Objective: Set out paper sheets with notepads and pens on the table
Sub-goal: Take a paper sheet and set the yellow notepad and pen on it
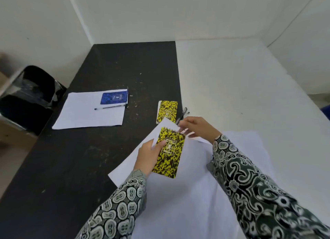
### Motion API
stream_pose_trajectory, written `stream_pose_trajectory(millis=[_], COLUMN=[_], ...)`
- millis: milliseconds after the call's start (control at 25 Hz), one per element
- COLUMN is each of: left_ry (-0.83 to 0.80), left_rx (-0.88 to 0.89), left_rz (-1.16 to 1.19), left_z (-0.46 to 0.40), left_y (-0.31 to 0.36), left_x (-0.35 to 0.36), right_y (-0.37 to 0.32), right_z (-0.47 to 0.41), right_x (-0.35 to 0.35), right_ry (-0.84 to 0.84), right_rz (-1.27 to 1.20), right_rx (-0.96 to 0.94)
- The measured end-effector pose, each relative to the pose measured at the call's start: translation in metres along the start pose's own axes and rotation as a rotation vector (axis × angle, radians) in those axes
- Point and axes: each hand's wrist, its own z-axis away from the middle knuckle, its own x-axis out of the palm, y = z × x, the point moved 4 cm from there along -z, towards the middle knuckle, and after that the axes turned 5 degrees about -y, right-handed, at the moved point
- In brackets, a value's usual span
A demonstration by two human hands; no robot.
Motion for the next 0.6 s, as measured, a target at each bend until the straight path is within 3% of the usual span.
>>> stream_pose_trajectory(millis=[120,280,480,600], left_ry=[0.081,0.159,0.218,0.241], left_rx=[-0.101,-0.174,-0.203,-0.188], left_rz=[0.083,0.194,0.265,0.312], left_z=[-0.021,-0.041,-0.048,-0.044], left_y=[-0.028,-0.059,-0.070,-0.067], left_x=[-0.022,-0.037,-0.040,-0.045], right_y=[0.028,0.047,0.039,0.036], right_z=[-0.047,-0.097,-0.120,-0.126], right_x=[-0.023,-0.015,-0.004,-0.005], right_ry=[0.209,0.184,0.364,0.355], right_rz=[0.154,0.461,0.972,0.966], right_rx=[0.086,0.126,0.186,0.223])
